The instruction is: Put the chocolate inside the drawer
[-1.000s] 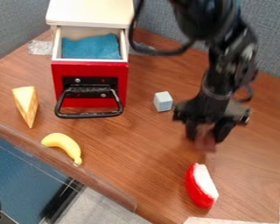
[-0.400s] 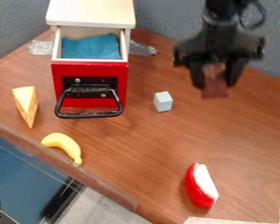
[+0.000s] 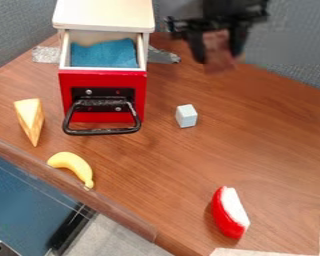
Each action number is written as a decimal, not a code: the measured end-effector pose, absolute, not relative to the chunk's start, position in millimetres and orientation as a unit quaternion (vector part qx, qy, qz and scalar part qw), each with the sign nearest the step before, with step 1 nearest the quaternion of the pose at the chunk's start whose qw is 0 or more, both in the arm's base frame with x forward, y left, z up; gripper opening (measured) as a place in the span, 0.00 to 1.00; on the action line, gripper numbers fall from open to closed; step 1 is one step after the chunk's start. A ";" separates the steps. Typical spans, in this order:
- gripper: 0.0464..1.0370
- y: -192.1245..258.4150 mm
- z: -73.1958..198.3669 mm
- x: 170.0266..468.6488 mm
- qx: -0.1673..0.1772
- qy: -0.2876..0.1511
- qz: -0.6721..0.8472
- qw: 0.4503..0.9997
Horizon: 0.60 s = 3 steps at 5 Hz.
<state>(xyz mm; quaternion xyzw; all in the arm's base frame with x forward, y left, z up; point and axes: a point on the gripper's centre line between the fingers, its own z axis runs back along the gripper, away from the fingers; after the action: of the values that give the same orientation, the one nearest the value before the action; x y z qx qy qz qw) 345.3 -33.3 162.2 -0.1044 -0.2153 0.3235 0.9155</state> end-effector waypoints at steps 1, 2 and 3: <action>0.54 1.2 161.3 345.2 -0.089 -0.216 0.360 0.903; 0.54 21.6 160.0 341.9 -0.084 -0.208 0.395 0.891; 0.54 50.8 159.3 337.5 -0.073 -0.208 0.442 0.870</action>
<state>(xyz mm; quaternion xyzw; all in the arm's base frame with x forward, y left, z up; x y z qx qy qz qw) 337.5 50.8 159.3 -0.0726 -0.2076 0.4421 0.8696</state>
